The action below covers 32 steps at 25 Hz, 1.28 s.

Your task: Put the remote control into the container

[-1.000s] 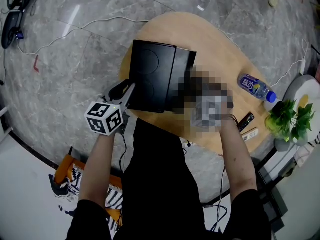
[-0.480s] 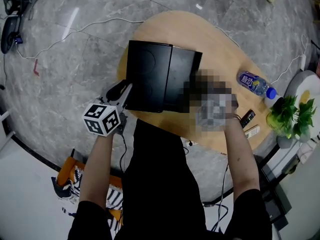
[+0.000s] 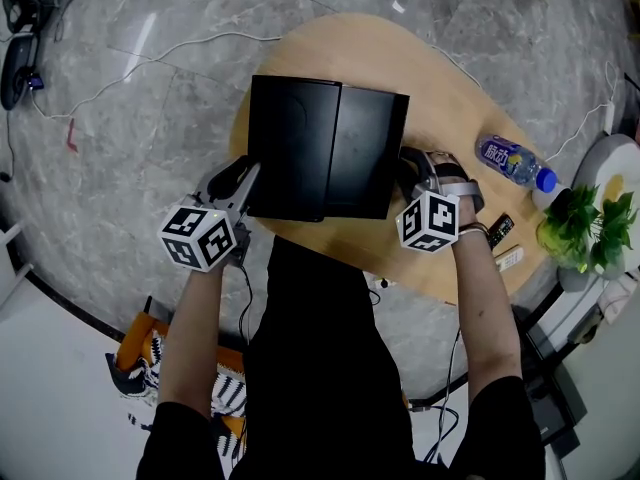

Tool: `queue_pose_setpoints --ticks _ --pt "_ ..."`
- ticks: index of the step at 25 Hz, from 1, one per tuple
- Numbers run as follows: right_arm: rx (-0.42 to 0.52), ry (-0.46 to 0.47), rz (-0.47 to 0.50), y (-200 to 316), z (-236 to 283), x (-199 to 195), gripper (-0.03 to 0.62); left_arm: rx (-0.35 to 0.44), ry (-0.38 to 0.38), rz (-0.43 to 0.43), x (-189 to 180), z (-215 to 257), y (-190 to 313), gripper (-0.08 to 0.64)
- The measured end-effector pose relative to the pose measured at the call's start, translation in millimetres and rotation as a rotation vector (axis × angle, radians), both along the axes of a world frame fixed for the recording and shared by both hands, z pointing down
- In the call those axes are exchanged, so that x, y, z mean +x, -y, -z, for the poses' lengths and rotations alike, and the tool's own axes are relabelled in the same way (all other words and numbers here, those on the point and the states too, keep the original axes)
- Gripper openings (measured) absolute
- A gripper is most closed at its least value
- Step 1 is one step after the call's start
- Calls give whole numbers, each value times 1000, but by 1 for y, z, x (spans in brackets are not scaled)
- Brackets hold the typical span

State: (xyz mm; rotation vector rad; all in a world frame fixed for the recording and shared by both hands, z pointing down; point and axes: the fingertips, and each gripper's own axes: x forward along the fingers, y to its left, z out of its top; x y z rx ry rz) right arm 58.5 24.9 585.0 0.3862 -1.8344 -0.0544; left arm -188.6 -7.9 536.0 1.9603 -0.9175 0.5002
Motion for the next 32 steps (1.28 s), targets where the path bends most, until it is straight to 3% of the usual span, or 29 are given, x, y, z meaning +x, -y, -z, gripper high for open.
queue_pose_setpoints --ticks 8,12,16,21,24,27,32 --pt "6 87 -107 -6 16 11 80 23 13 11 0 1 1 117" --pt "57 201 -298 -2 45 23 80 51 61 0 0 4 2 117" --pt "104 333 -486 -1 82 32 80 101 62 55 -4 26 10 117" --pt "152 554 -686 -1 137 31 75 227 44 56 9 79 17 115" --pt "175 689 -787 -2 174 34 47 319 41 28 22 116 15 76" --pt "210 777 -815 -6 205 36 32 431 34 -15 42 154 11 33" --pt "264 806 -808 -19 235 35 20 540 -19 -48 70 194 -4 8"
